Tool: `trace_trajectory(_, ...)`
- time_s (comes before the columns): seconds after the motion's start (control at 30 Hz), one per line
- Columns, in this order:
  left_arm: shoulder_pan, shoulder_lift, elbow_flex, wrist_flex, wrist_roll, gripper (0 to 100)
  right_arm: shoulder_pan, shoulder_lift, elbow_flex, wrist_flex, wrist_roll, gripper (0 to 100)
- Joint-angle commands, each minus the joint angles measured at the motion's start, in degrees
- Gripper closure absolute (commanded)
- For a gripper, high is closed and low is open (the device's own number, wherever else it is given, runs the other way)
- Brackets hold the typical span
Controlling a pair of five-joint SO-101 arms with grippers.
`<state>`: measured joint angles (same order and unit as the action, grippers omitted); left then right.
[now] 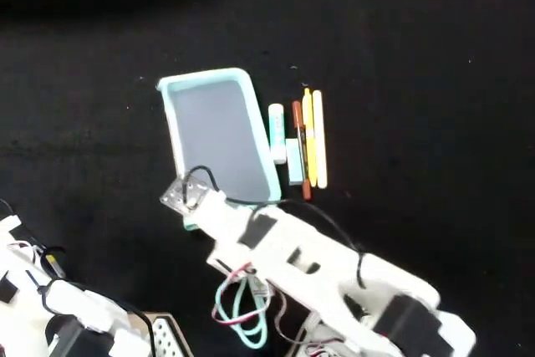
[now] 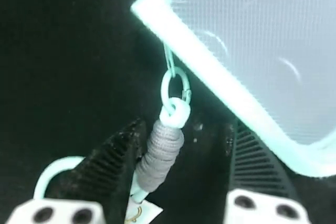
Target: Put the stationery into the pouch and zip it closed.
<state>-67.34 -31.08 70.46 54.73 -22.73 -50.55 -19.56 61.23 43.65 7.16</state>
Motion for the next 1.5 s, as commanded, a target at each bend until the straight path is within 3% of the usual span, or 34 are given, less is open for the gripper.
trace_trajectory(0.0, 1.45, 0.70, 1.54, -0.88, -0.44, 85, 0.62, 4.88, -6.20, -0.97, -0.09, 83.5)
trace_trajectory(0.1, 2.86, 0.70, 1.54, -0.88, -0.62, 85, 0.88, 9.71, -9.01, -1.05, 0.00, 99.4)
trace_trajectory(0.23, 10.86, 0.62, 0.66, -0.97, -1.76, 85, 0.97, 11.12, -11.12, -0.88, 0.18, 98.5)
trace_trajectory(0.53, 32.57, 0.62, -7.69, -6.15, -3.78, 85, 1.14, 0.57, -11.91, -0.97, 9.05, 98.7)
trace_trajectory(0.8, 45.32, 0.62, -9.27, -6.24, 6.95, 85, 6.51, -8.57, -8.66, -9.32, 8.88, 98.7)
trace_trajectory(1.07, 53.76, 0.53, -7.87, -6.51, 8.18, 85, 11.16, -9.01, -4.44, -14.33, 8.88, 98.7)
trace_trajectory(1.2, 59.56, 0.53, -8.04, -6.51, 9.85, 76, 11.60, -9.01, -4.09, -14.86, 8.88, 98.7)
trace_trajectory(1.47, 60.79, 0.53, -12.62, -6.07, 14.95, 74, 11.60, -9.01, -4.09, -14.86, 8.88, 98.7)
